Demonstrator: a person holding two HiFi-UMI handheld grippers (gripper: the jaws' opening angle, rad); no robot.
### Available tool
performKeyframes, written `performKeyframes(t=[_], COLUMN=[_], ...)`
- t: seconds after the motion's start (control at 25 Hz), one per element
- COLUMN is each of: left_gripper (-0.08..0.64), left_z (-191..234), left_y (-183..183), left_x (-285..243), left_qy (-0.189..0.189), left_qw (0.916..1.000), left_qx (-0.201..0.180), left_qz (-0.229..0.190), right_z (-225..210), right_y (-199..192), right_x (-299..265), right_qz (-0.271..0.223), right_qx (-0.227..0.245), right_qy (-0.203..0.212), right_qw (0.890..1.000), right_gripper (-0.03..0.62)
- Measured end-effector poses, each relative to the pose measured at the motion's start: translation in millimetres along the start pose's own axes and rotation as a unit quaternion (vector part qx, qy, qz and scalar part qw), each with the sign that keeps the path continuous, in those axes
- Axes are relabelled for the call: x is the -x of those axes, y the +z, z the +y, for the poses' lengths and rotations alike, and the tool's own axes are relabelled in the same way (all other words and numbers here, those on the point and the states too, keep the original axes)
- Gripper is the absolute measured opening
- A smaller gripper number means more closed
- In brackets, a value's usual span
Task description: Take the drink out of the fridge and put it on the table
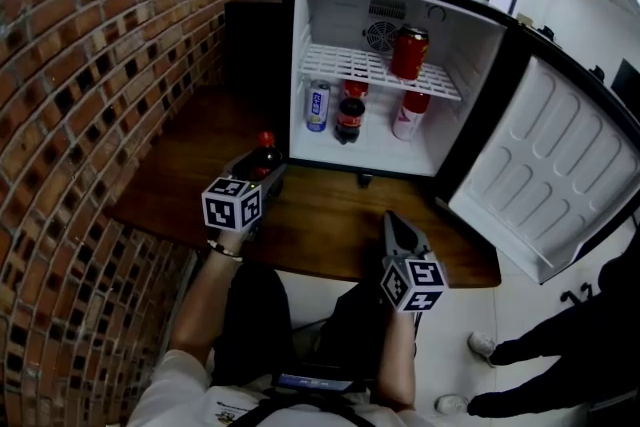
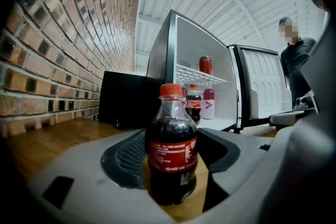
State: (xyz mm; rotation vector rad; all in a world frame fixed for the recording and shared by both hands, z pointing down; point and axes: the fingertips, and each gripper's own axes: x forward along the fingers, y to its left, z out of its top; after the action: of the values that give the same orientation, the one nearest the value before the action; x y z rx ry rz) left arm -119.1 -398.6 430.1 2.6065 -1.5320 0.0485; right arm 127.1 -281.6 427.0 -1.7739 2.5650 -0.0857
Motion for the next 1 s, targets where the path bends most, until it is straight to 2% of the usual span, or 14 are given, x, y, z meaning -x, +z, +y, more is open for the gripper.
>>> performKeyframes(t=[0.24,0.64,1.0], left_gripper=[0.296,0.298,0.299], left_z=[9.2,8.2,8.2], left_y=[-7.4,-9.8,-10.1], left_x=[3.2,7.6,7.3], left_qy=[0.011,0.028,0.033], left_qw=[0.9999,0.9989,0.9987], left_qx=[-0.003,-0.034,-0.034], left_qz=[-0.004,-0.018,-0.02], right_z=[1.4,0.6,0.2], right_y=[-3.2,-3.6,-3.2], right_x=[-2.4,-3.1,-3.1], right_qz=[0.004,0.004,0.003], right_qx=[0.0,-0.001,-0.001], right_qy=[0.001,0.0,0.0], right_qw=[1.0,1.0,1.0], right_gripper=[0.02,0.02,0.02])
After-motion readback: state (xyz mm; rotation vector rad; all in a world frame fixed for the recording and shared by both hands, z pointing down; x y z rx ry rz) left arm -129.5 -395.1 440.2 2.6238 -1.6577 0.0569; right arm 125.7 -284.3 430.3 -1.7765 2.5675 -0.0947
